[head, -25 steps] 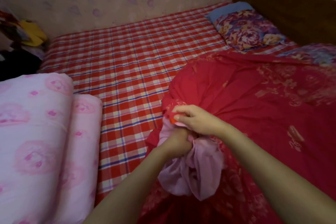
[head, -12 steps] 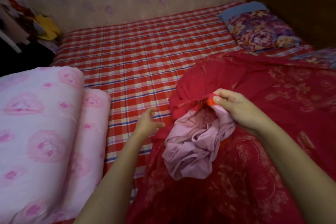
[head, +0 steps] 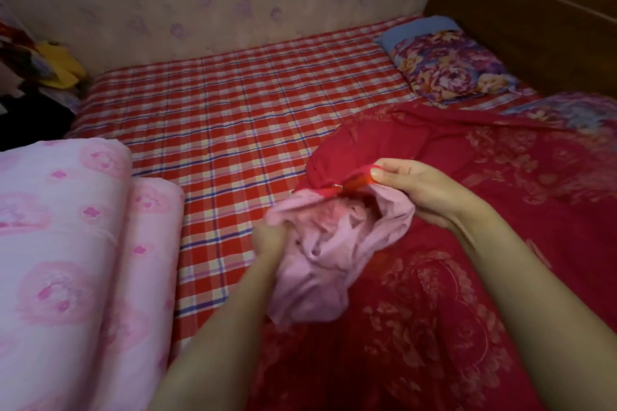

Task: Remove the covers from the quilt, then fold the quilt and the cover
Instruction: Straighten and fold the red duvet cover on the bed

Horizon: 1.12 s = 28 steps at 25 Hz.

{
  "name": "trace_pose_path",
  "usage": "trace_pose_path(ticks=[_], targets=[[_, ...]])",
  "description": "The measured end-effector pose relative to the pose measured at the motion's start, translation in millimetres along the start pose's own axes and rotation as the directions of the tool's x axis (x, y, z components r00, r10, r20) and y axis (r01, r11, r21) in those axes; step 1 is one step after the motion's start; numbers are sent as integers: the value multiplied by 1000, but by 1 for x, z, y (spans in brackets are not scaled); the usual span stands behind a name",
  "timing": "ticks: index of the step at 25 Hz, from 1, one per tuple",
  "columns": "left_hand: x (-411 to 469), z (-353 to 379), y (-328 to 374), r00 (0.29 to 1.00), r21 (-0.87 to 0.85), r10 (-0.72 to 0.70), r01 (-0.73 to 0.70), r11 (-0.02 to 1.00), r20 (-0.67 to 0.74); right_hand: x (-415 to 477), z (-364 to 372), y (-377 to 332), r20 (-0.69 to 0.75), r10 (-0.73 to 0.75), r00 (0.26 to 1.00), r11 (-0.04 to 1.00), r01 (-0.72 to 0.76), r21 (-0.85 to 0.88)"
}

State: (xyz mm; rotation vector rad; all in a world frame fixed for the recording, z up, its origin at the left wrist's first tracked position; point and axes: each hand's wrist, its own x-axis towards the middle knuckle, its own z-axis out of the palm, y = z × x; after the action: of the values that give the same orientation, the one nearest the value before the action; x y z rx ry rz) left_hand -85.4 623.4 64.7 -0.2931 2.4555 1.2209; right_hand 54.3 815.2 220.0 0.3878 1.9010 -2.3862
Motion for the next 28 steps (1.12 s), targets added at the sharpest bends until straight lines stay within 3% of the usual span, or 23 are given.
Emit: trace_pose_path(ticks=[1,2,3,5,6,8,10,11,12,15,16,17,18,19,20,21,22,23,24,25,26,27,28], targets=[[13,-22,22,989,-135,-62,44,990,-134,3,-9,1,-61,53,997,986,-62,-155],[24,-48,47,980,-323,-114,56,945,-165,9,-17,4,-137,97,986,908,-144,-393],[36,-70,68,982,-466,-124,44,884,-142,16,-21,7,-220,110,969,760,-225,-610],[36,-104,100,998,-578,52,-58,814,-27,35,-19,10,-404,-8,915,478,-351,-805],[27,-111,108,979,-510,196,-139,849,61,43,-12,6,-456,-101,884,439,-371,-818],[14,-109,100,830,-294,368,-259,920,419,61,7,-11,-472,-214,855,509,-314,-801],[2,-94,73,549,-66,268,-359,931,792,77,28,-27,-392,-241,888,589,-187,-786],[-5,-83,59,461,36,187,-433,901,867,82,41,-32,-324,-254,911,616,-106,-781],[-12,-72,45,435,129,142,-534,835,889,86,53,-33,-248,-260,933,652,-20,-758],[-17,-49,21,492,370,83,-746,553,867,90,69,-33,-101,-281,954,757,155,-635],[-13,-50,20,545,442,100,-761,475,832,89,66,-36,-98,-296,950,754,169,-635],[-7,-58,23,670,545,181,-707,450,720,88,59,-42,-93,-305,948,707,160,-689],[1,-73,32,822,624,291,-564,541,490,86,50,-49,-82,-291,953,593,112,-797],[12,-95,45,917,617,348,-389,684,193,83,42,-56,-86,-263,961,408,30,-913],[22,-118,60,936,532,346,-258,806,-71,80,35,-61,-138,-225,964,218,-88,-972],[30,-141,78,920,456,309,-174,873,-241,80,28,-65,-226,-219,949,97,-209,-973],[37,-160,97,913,395,260,-123,910,-314,81,27,-68,-302,-250,920,72,-293,-953],[40,-175,118,923,363,227,-105,926,-310,83,31,-74,-364,-263,893,121,-344,-931],[37,-184,137,940,356,228,-128,926,-255,85,36,-81,-401,-241,884,269,-336,-902],[31,-192,155,948,369,273,-199,908,-160,89,42,-90,-396,-168,903,519,-261,-814],[27,-196,171,934,401,356,-312,862,-39,89,49,-102,-329,-1,944,801,-196,-566],[22,-198,184,894,452,434,-434,779,111,87,59,-112,-209,117,971,946,-173,-273],[13,-201,195,852,526,465,-517,675,241,87,65,-121,-145,136,980,985,-149,-86]])
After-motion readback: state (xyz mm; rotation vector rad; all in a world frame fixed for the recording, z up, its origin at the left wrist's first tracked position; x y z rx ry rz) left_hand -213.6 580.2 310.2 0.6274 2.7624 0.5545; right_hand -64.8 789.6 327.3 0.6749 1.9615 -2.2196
